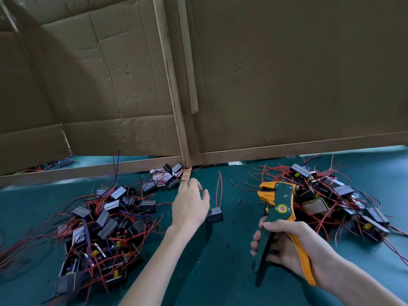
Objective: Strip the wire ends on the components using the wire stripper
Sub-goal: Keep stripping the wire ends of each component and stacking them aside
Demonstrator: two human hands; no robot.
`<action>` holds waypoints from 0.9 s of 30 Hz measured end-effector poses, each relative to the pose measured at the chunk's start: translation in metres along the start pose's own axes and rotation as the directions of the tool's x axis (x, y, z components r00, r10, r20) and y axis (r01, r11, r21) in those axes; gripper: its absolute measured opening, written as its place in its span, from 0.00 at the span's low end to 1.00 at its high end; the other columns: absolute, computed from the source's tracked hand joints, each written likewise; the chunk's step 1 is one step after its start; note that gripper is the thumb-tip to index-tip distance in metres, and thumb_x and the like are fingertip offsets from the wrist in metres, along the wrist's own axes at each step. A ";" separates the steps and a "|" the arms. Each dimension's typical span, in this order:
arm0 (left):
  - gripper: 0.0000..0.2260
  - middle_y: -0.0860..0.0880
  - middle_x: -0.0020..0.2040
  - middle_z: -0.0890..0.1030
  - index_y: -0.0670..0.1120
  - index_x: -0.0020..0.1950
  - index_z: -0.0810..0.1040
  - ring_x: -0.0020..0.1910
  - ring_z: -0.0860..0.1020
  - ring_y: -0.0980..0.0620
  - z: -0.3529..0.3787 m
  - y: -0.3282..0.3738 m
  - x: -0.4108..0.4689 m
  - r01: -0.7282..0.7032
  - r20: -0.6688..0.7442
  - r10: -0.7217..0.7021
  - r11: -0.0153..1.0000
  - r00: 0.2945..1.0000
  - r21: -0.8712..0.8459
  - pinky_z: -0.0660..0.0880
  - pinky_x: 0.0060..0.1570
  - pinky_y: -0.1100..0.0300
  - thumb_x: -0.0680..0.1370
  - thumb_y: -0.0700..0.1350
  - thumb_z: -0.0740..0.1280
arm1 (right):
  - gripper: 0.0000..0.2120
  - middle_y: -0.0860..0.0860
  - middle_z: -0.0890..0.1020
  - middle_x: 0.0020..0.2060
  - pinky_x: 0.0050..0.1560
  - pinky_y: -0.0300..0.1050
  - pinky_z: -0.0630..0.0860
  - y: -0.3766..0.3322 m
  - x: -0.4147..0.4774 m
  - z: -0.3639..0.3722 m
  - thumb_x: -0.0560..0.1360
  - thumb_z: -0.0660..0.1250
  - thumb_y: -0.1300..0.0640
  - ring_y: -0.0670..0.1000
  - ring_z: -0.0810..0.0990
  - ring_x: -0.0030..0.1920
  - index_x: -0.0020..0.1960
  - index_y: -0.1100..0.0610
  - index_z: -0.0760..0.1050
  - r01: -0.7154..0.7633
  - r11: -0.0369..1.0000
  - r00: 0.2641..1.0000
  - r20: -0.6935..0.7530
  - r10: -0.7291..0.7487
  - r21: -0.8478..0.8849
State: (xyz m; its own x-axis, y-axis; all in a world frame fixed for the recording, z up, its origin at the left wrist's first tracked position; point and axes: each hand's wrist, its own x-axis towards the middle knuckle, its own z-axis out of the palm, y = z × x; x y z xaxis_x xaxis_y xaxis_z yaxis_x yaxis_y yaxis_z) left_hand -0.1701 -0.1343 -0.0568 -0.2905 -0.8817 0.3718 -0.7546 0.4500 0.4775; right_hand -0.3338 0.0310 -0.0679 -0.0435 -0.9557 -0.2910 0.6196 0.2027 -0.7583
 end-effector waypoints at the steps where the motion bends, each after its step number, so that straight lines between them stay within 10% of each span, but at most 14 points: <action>1: 0.11 0.48 0.51 0.76 0.46 0.52 0.70 0.43 0.75 0.48 0.002 -0.001 0.000 0.078 -0.005 -0.078 0.995 0.997 0.058 0.66 0.39 0.57 0.79 0.53 0.63 | 0.13 0.64 0.79 0.38 0.41 0.59 0.81 0.000 0.000 0.000 0.59 0.74 0.65 0.64 0.81 0.37 0.42 0.64 0.78 -0.001 1.000 1.000 0.003 0.001 0.002; 4: 0.16 0.46 0.49 0.80 0.43 0.56 0.73 0.49 0.79 0.43 0.009 -0.007 0.001 0.215 0.112 -0.224 0.973 0.968 0.083 0.73 0.42 0.55 0.77 0.53 0.67 | 0.14 0.65 0.78 0.38 0.43 0.59 0.81 0.002 0.002 -0.002 0.55 0.77 0.64 0.65 0.81 0.39 0.40 0.64 0.80 -0.002 1.000 1.000 0.012 0.002 0.007; 13: 0.02 0.48 0.38 0.84 0.42 0.46 0.77 0.40 0.84 0.49 0.001 -0.007 0.008 0.213 0.158 -0.142 0.658 0.977 -0.722 0.78 0.48 0.57 0.77 0.38 0.69 | 0.13 0.64 0.80 0.39 0.44 0.59 0.80 0.002 0.004 -0.006 0.55 0.78 0.62 0.65 0.82 0.39 0.39 0.62 0.83 0.044 0.999 0.999 0.000 -0.044 0.023; 27: 0.06 0.56 0.34 0.78 0.47 0.43 0.78 0.32 0.72 0.59 -0.049 0.042 -0.004 0.009 0.176 0.244 0.562 0.954 -0.827 0.71 0.36 0.67 0.76 0.36 0.69 | 0.14 0.65 0.79 0.38 0.45 0.61 0.80 -0.003 -0.010 0.005 0.59 0.77 0.59 0.65 0.81 0.39 0.43 0.62 0.81 0.182 0.977 0.973 0.166 -0.162 -0.110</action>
State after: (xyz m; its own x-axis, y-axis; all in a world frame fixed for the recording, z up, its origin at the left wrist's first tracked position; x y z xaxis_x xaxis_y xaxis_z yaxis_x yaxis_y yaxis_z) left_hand -0.1714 -0.1045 0.0010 -0.5649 -0.7559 0.3309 0.0602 0.3623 0.9301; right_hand -0.3316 0.0387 -0.0598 -0.0126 -0.9979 -0.0628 0.5111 0.0476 -0.8582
